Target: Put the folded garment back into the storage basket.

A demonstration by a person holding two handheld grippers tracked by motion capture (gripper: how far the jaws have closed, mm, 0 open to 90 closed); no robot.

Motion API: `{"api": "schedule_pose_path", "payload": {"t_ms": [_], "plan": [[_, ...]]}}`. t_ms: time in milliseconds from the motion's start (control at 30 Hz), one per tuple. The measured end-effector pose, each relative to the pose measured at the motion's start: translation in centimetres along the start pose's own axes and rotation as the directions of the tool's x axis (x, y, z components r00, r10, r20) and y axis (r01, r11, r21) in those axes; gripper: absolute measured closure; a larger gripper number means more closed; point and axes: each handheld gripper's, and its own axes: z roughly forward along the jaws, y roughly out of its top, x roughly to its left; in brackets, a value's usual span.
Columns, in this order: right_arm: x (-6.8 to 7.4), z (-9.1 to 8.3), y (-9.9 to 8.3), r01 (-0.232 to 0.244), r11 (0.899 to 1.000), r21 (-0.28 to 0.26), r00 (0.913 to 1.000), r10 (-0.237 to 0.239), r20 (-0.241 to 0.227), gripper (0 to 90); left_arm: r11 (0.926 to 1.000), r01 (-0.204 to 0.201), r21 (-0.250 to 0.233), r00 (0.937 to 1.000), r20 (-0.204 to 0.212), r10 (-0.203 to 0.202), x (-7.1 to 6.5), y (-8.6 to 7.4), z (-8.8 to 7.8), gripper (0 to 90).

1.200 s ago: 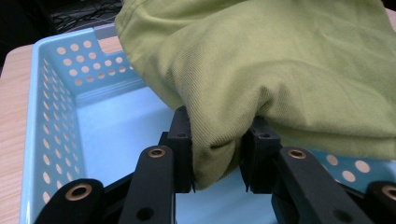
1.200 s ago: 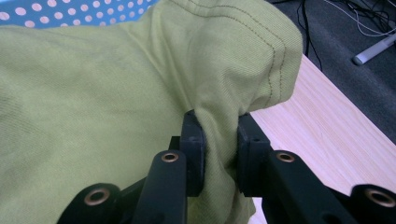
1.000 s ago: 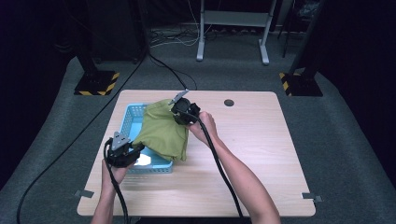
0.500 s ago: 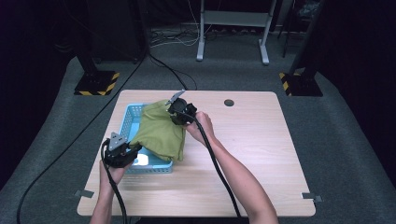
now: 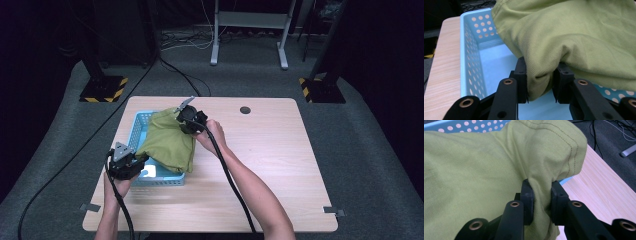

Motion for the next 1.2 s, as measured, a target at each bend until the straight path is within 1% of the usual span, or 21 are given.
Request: {"api": "schedule_pose_path", "payload": {"t_ms": [900,1200], "plan": [[1.2,1.4,1.3,0.018,1.0,-0.004,0.9997,-0.018,-0.018,75.8,0.9995,0.033,0.0,0.9988,-0.036,-0.032,1.3,-0.7,-0.7,69.2],[1.6,1.9,1.7,0.028,1.0,-0.003,0.9992,-0.028,-0.027,75.7,0.9992,0.04,0.0,0.9977,-0.055,-0.04,1.8,-1.0,-0.9,69.2]]}}
